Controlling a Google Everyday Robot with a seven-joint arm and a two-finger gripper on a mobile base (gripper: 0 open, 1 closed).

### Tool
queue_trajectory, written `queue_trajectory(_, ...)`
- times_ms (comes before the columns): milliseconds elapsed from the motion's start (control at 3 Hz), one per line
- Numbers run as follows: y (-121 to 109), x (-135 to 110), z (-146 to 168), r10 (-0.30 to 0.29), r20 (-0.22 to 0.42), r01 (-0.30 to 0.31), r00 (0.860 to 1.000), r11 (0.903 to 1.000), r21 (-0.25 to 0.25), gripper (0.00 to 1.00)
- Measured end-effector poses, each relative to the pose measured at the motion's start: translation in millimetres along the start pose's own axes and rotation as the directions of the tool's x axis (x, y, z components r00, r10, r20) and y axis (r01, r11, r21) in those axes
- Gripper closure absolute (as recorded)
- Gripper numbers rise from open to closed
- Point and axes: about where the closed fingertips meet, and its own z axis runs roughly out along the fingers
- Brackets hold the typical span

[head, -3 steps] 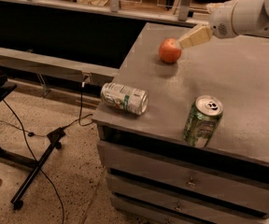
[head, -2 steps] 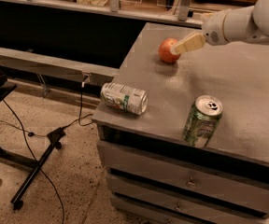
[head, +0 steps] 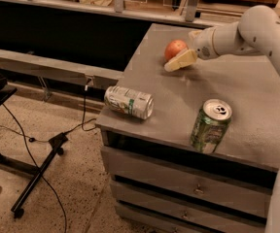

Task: Move apple near green can

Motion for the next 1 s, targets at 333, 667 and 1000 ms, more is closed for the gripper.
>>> queue_trajectory(333, 1.1, -0.1, 1.8, 0.001, 0.000, -0.001, 1.000, 1.0000, -0.002, 0.18)
queue_trajectory(667, 2.7, 0.1, 4.9, 0.002, 0.000, -0.002, 1.000, 1.0000, -0.007, 0.41)
queue_trajectory(1000, 4.5, -7.8, 3.9, 0.002, 0.027, -0.001, 1.000, 0.9995, -0.031, 0.65)
